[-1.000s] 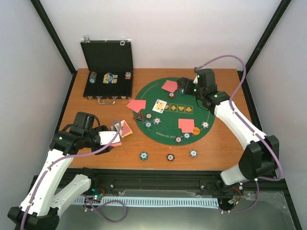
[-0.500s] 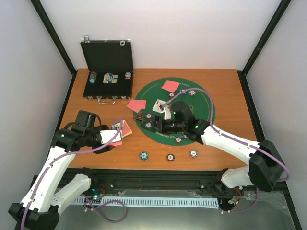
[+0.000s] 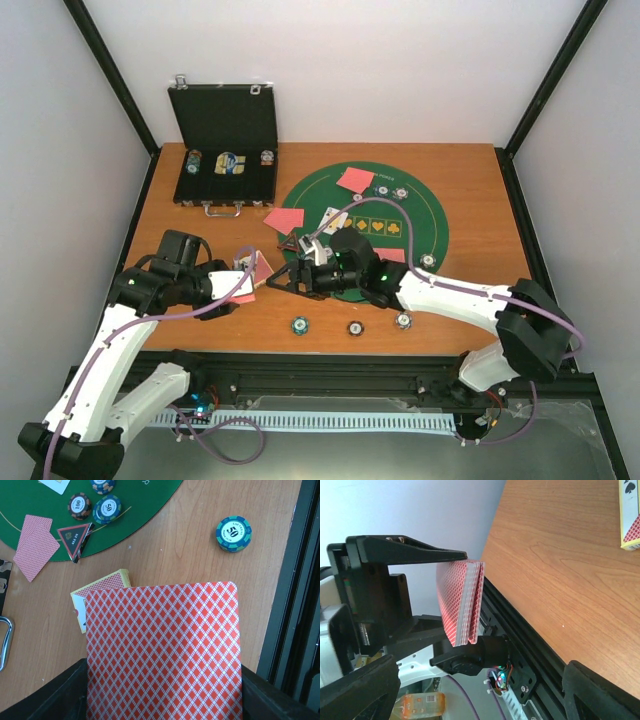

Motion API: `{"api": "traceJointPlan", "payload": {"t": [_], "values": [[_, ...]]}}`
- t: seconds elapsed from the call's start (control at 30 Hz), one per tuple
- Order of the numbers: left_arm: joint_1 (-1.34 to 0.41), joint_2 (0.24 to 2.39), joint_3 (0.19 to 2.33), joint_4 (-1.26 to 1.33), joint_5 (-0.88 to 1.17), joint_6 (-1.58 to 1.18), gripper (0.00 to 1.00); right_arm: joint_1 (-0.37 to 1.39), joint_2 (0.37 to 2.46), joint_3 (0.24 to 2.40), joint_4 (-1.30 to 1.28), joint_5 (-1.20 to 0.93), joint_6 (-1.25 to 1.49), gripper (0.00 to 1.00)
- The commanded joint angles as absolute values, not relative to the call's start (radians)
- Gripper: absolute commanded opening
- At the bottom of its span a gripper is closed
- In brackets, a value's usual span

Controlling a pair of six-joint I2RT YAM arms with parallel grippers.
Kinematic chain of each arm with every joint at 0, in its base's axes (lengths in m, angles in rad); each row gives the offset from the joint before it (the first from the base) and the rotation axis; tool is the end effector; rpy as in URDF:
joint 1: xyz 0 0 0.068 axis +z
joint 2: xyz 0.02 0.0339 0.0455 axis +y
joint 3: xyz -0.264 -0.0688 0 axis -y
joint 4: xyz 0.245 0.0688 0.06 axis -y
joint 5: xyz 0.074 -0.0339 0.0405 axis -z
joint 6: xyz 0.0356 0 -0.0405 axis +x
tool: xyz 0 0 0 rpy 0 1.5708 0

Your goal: Distribute texas hold em gaming equipment

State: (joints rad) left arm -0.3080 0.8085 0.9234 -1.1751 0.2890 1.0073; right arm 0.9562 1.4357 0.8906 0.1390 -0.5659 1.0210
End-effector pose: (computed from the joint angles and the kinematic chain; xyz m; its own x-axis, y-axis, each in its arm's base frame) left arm 0.1180 -0.0482 0.2978 -0.0862 0.8778 -0.4712 0.9290 0.2418 0.2803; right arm 0.1693 0.2730 0.2583 -0.9492 -0.0968 -0.2994 -0.3145 0.3192 0.8940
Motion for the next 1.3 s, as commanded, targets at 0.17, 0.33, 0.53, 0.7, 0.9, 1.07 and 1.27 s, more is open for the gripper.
{"api": "traceJointPlan", "payload": {"t": [0.17, 0.33, 0.53, 0.7, 0.9, 1.07, 1.27], "values": [[-0.313, 0.805, 0.965, -1.151, 0.324, 1.010, 0.38, 1.021, 1.527, 0.925, 0.284, -0.591, 1.091, 0.87], [-0.313, 0.806, 0.967, -1.150, 0.328, 1.004, 0.38, 1.032, 1.584, 0.944, 0.327, -0.596, 1.109, 0.84], [-0.313, 0.807, 0.967, -1.150, 0.328, 1.007, 0.38, 1.039, 1.642, 0.978, 0.390, -0.615, 1.135, 0.82], [-0.313, 0.807, 0.968, -1.149, 0.325, 1.008, 0.38, 1.046, 1.698, 0.993, 0.464, -0.634, 1.183, 0.78], [-0.313, 0.808, 0.963, -1.151, 0.323, 1.016, 0.38, 1.066, 1.768, 1.053, 0.491, -0.646, 1.205, 0.75], [-0.313, 0.813, 0.961, -1.146, 0.341, 1.016, 0.38, 1.086, 1.815, 1.125, 0.472, -0.647, 1.206, 0.74], [-0.313, 0.817, 0.976, -1.150, 0.342, 1.026, 0.38, 1.091, 1.881, 1.156, 0.484, -0.658, 1.242, 0.66]]}}
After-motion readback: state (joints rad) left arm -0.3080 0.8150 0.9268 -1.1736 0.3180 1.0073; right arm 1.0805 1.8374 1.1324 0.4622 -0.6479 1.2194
